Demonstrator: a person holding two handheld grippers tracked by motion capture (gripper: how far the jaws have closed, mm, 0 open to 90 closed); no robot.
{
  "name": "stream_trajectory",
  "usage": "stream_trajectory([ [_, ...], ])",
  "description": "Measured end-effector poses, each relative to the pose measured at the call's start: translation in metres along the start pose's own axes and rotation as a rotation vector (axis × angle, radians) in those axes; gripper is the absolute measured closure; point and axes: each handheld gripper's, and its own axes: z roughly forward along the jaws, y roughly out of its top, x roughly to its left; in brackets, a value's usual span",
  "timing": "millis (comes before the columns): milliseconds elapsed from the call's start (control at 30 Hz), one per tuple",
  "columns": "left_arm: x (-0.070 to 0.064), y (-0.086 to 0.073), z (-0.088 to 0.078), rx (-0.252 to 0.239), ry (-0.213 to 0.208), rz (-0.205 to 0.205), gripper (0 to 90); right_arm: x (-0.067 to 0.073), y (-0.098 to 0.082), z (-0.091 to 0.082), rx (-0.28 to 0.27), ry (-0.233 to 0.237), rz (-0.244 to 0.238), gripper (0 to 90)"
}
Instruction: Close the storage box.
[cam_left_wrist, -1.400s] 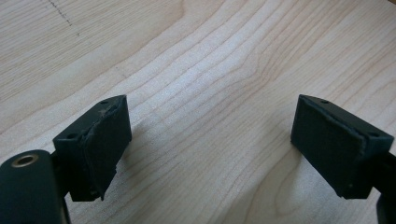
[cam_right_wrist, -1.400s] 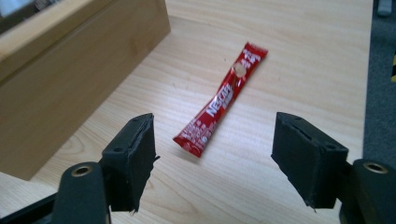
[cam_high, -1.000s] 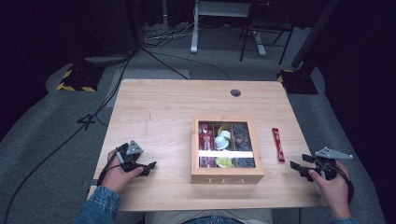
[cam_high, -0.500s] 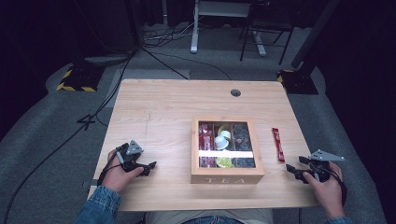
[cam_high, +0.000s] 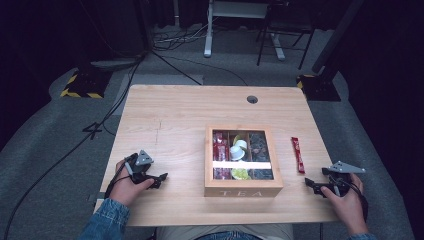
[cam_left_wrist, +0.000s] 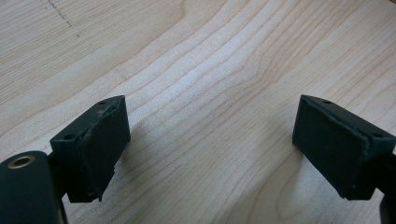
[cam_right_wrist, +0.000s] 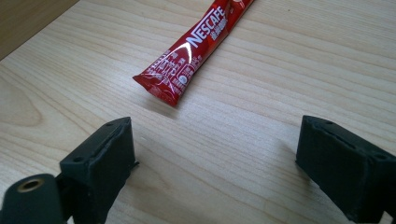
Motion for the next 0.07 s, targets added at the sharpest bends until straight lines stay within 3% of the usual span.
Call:
stream_trajectory([
  [67,-0.0001,0.0,0.0,0.0,0.001,-0.001,11.3,0.0,0.0,0.0,0.0,0.0,0.0,11.3],
])
